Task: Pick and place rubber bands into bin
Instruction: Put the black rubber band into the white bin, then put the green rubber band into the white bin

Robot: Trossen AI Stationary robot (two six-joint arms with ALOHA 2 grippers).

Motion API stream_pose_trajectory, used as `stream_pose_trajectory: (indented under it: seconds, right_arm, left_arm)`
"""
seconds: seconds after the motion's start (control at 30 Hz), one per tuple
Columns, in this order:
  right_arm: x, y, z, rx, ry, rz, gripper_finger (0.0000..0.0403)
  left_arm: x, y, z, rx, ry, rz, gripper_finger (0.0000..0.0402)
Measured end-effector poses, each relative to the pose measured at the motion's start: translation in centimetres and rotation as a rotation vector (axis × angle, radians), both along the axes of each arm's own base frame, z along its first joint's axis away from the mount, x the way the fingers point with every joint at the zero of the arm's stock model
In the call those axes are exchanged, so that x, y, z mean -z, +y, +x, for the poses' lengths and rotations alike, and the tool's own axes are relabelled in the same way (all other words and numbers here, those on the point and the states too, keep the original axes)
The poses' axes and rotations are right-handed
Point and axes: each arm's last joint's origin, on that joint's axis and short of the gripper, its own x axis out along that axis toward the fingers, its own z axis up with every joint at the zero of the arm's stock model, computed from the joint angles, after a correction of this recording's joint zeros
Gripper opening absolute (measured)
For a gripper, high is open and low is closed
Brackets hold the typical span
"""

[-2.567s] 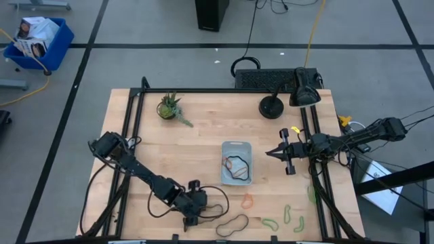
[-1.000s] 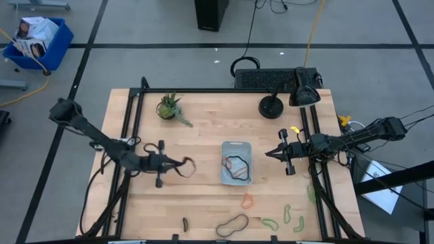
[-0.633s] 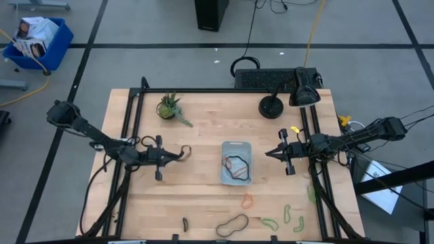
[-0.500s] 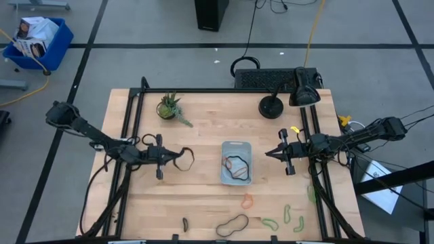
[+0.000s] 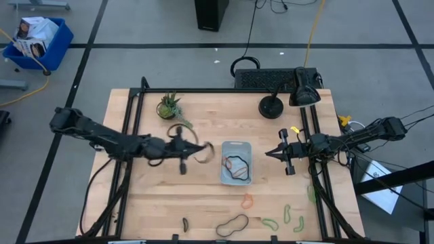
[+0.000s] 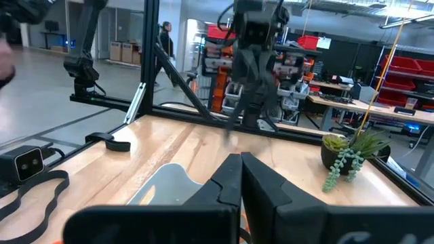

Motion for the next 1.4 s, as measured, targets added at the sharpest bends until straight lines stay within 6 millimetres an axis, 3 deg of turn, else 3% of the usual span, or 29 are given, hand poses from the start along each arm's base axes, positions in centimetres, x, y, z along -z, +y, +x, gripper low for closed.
stream_pose_trajectory:
  seconds: [0.13,0.27,0.43,0.57,0.83,0.97,1.23,1.4]
  right_arm:
    - [0.0,0.0,0.0,0.0,-0.002,0.001,0.0001]
    - [0.0,0.0,0.0,-0.001,-0.002,0.001,0.0001]
    - [0.0,0.0,0.0,-0.004,-0.001,0.008,0.0001]
    - [0.0,0.0,0.0,-0.005,0.002,0.007,0.0001]
    - [0.0,0.0,0.0,-0.005,0.005,0.007,0.0001]
    - [0.0,0.0,0.0,-0.005,0.006,0.007,0.0001]
    - [0.1,0.0,0.0,-0.006,0.008,0.022,0.0001]
    - [0.1,0.0,0.0,-0.009,0.01,0.028,0.0001]
  left_arm:
    - [-1.9,0.5,4.6,0.036,-0.015,-0.012,0.0001]
    - [-2.1,1.0,8.9,0.097,0.037,-0.03,0.0001]
    - [-0.8,1.4,13.3,0.121,0.171,-0.041,0.0001]
    - [1.1,1.3,15.5,0.124,0.283,-0.043,0.0001]
    - [3.8,1.3,16.3,0.096,0.38,-0.076,0.0001]
    - [4.3,1.2,16.2,0.117,0.415,-0.092,0.0021]
    - [3.8,0.5,16.1,0.213,0.411,-0.121,0.0121]
    - [2.8,-0.3,15.5,0.253,0.407,0.035,0.0193]
